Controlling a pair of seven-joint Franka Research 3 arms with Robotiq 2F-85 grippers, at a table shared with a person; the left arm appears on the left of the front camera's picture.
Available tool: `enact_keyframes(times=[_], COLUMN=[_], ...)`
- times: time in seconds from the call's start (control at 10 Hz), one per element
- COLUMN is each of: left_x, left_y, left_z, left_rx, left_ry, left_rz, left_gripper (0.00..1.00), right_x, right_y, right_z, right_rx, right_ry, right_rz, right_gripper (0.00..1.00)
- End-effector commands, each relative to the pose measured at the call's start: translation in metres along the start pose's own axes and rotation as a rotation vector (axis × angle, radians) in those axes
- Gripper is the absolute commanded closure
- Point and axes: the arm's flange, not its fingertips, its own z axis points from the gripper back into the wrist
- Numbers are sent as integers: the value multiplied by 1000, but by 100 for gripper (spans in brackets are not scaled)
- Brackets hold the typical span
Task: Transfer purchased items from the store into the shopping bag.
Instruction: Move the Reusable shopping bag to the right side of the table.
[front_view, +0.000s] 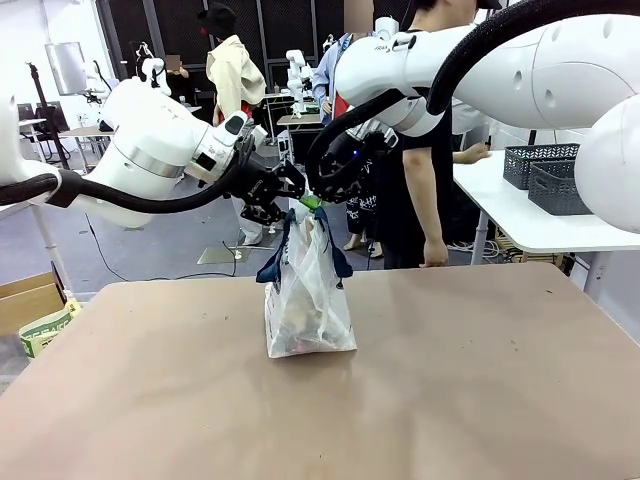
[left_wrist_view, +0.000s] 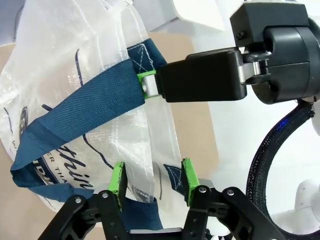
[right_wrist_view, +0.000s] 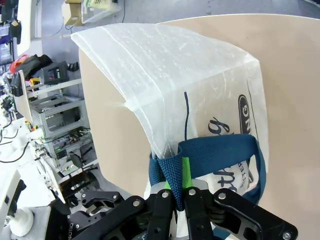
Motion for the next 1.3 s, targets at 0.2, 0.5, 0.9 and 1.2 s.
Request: enact_keyframes(times=[0.2,0.5,0.9,1.2], left_x=[-7,-5,-2,-2], left_y=[-4,-7,-16,-23], left_z=[3,-5,-27,-40], left_rx=[-41,-32,6,96], left_ry=[7,39,107,128], left_rz=[-47,-47,-70,-86], left_gripper=[42,24,24,24], right_x=[1,1,1,2], right_y=[2,2,0,-2], right_z=[-4,-3,-4,-7], right_rx=[-14,-20,-14,-8], right_ry=[-6,-6,-2,5], right_rz=[-21,-20,-21,-23], right_gripper=[100,100,100,100])
